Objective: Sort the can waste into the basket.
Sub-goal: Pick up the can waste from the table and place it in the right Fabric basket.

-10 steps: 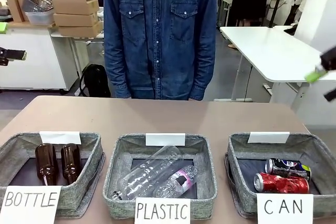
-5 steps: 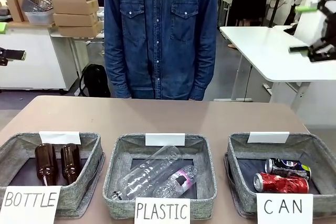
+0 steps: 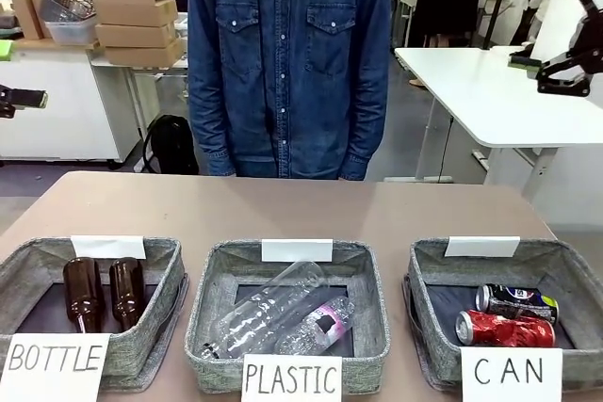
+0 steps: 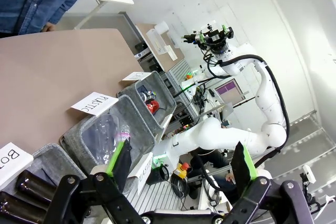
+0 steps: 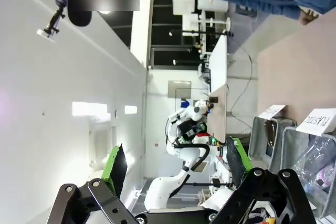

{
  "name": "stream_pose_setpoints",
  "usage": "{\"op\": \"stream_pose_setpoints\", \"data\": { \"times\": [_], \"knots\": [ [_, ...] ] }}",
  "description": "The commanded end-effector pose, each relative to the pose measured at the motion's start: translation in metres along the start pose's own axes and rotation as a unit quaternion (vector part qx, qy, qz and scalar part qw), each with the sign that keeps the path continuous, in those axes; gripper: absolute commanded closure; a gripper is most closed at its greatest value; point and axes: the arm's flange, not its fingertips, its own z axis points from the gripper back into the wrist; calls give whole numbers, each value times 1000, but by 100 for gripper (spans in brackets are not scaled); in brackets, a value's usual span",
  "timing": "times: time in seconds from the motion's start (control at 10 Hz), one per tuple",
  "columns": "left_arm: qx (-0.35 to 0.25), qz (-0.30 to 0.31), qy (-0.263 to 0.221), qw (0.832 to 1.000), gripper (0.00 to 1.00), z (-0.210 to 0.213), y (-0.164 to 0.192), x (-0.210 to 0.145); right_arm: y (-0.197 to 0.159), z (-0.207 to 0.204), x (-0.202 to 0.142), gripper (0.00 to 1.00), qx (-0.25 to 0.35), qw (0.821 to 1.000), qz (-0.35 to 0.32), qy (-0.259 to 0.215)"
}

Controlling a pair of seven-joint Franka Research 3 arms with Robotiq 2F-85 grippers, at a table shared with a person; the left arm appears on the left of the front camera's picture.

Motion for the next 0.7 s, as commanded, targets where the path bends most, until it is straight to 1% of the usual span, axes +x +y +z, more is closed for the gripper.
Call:
{"op": "stream_pose_setpoints", "data": {
  "times": [0.0, 0.6],
  "knots": [
    [-1, 0, 4, 1000, 0, 1, -3, -1, 6, 3, 2, 0, -9, 1000, -8, 11],
    [-1, 0, 4, 1000, 0, 1, -3, -1, 6, 3, 2, 0, -9, 1000, -8, 11]
  ]
}}
